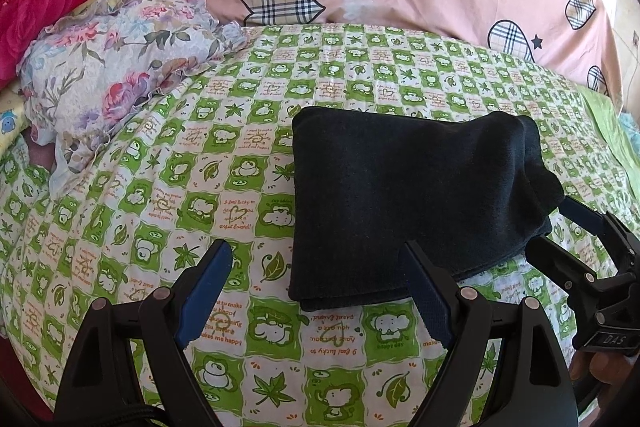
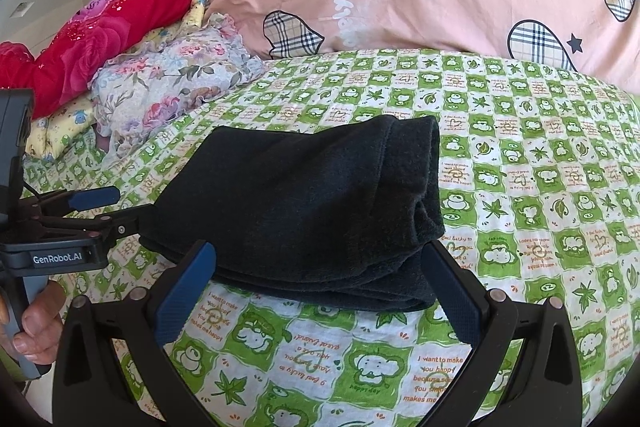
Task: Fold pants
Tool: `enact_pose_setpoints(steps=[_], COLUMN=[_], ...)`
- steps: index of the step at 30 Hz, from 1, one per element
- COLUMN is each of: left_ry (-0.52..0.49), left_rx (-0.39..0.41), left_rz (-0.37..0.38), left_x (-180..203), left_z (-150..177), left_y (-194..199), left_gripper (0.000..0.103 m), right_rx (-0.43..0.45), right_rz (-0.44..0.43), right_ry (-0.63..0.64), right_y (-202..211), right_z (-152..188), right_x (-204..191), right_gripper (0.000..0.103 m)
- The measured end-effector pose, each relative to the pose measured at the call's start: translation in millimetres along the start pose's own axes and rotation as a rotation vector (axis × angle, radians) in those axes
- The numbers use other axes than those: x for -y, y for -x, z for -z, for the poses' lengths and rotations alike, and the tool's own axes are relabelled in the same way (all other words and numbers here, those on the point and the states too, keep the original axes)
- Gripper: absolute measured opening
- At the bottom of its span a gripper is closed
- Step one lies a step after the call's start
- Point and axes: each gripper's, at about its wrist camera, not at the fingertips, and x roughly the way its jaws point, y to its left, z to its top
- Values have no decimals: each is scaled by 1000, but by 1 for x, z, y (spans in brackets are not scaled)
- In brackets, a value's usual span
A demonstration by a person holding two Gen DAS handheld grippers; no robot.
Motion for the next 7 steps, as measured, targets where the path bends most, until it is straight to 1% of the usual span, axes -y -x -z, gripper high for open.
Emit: enact_pose_setpoints(steps=[7], left_ry=[-11], left_rx=[-6], left_rz=[-1], left_x=[5], left_z=[0], left_y=[0], left_gripper=[86], right_rx=[0], right_rz=[-5], right_ry=[-3], right_y=[0], right_z=[-1], right_x=[1], right_gripper=[102])
